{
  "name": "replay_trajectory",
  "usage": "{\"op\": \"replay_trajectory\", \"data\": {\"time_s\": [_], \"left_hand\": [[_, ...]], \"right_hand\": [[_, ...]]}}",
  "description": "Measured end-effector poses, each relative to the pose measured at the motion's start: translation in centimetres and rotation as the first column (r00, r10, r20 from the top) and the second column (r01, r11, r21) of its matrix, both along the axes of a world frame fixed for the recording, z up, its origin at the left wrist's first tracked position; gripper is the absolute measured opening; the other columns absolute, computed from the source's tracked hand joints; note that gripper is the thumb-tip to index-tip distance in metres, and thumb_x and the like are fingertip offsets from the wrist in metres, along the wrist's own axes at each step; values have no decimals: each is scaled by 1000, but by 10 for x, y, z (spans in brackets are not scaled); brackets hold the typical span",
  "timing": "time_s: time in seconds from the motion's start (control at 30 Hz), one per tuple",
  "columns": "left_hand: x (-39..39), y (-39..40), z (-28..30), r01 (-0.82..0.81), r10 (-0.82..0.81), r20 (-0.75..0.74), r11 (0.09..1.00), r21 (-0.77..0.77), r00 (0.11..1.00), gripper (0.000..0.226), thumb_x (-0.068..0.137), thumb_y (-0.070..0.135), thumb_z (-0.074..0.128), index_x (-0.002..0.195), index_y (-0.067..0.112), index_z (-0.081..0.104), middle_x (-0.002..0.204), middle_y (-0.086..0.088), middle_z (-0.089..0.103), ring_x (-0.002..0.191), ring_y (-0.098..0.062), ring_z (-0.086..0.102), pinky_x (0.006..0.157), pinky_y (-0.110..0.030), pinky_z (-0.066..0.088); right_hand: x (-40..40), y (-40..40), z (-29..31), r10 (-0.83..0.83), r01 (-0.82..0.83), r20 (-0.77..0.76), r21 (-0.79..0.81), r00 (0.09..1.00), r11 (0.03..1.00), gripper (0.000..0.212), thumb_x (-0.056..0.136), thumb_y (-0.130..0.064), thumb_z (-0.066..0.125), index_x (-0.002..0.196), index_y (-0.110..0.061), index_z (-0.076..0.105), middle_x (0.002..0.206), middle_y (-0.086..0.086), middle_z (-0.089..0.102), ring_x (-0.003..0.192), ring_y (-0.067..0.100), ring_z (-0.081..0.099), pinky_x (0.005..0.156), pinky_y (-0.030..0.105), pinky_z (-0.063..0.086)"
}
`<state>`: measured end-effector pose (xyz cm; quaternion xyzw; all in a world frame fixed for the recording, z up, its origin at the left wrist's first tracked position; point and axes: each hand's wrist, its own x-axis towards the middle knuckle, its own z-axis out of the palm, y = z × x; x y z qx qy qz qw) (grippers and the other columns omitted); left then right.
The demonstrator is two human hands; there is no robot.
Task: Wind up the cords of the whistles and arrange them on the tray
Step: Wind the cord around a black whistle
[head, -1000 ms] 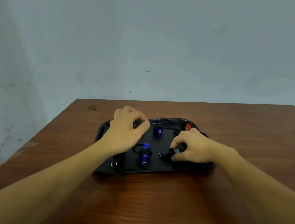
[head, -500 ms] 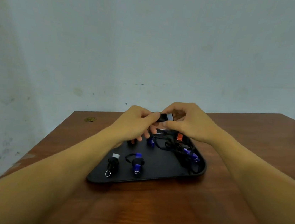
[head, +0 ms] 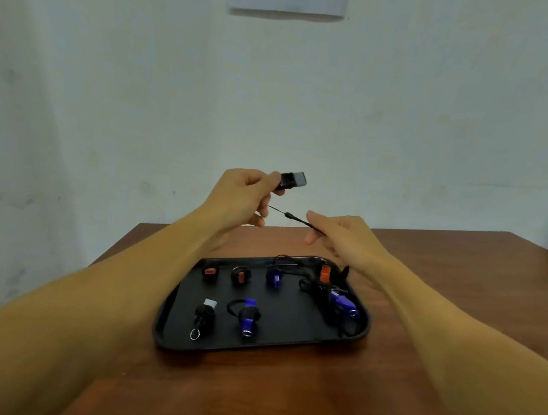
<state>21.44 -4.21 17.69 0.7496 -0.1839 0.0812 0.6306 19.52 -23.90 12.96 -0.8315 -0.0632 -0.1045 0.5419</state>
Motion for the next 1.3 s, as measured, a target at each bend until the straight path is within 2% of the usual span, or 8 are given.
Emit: {"op": "replay_trajectory", "data": {"time_s": [0.23, 0.33, 0.57, 0.67, 0.8, 1.0, 1.1, 1.3], "left_hand": [[6, 17, 17, -104, 103, 68, 994, 25, 992, 31, 101, 31, 56, 93, 8, 75, 67, -2, 47, 58, -12, 46, 55, -27, 48], [5, 19, 28, -139, 136, 110, 990, 26, 985, 31, 100, 33, 57, 91, 11, 76, 71, -4, 39, 62, -16, 39, 55, -29, 47], [0, 27, 33, -163, 153, 159, 985, 53, 975, 28, 100, 30, 58, 92, 10, 75, 67, -6, 42, 59, -16, 41, 55, -28, 47], [-3, 23, 21, -100, 87, 103, 988, 120, 991, 21, 99, 21, 60, 98, 5, 73, 72, -4, 64, 62, -13, 52, 58, -28, 51], [-9, 14, 9, 23, -25, 16, 994, 103, 1000, 16, 97, 12, 62, 107, 3, 70, 82, -7, 75, 63, -10, 56, 54, -24, 49], [-10, 21, 1, -46, 41, 57, 994, 95, 998, 22, 86, 2, 71, 108, 1, 70, 84, -9, 74, 61, -13, 60, 49, -23, 47], [-1, 38, -8, -166, 149, 116, 975, 150, 982, 25, 85, 3, 73, 111, 2, 70, 89, -11, 72, 65, -13, 61, 51, -23, 50], [4, 60, -39, -361, 185, 363, 780, 511, 913, 17, 91, 16, 68, 107, 17, 71, 95, 6, 67, 81, -5, 58, 71, -13, 42]], "right_hand": [[13, -27, 0, -169, 272, 251, -464, 953, 843, 62, 97, -58, 45, 55, -12, 41, 61, 20, 61, 47, 20, 39, 56, 31, 38], [14, -37, 4, -224, 368, 315, -537, 922, 759, 59, 98, -55, 45, 55, -16, 34, 49, 7, 40, 47, 21, 36, 53, 29, 35], [9, -68, -10, -406, 457, 260, -715, 876, 529, 58, 101, -55, 32, 69, -15, 58, 69, 3, 64, 67, 25, 60, 70, 36, 54], [9, -50, -17, -252, 299, 172, -692, 952, 658, 47, 104, -44, 32, 101, -13, 67, 95, 5, 70, 90, 26, 63, 83, 39, 53], [-8, 22, -9, 18, 0, 135, -134, 991, 991, 35, 107, -34, 36, 128, -24, 62, 126, -12, 63, 118, 6, 56, 103, 30, 40], [-21, 85, -8, 298, -228, -32, 566, 954, 792, 22, 103, -24, 52, 107, -13, 70, 73, 2, 64, 65, 10, 60, 74, 29, 58], [-14, 86, -16, 119, -90, -39, 432, 992, 897, 20, 99, -23, 58, 91, -15, 74, 63, -9, 49, 58, 6, 41, 47, 19, 37], [-3, 55, -17, 1, 8, 199, -47, 980, 999, 11, 95, -26, 66, 94, -21, 76, 90, -17, 72, 86, -7, 64, 73, 6, 41]]}}
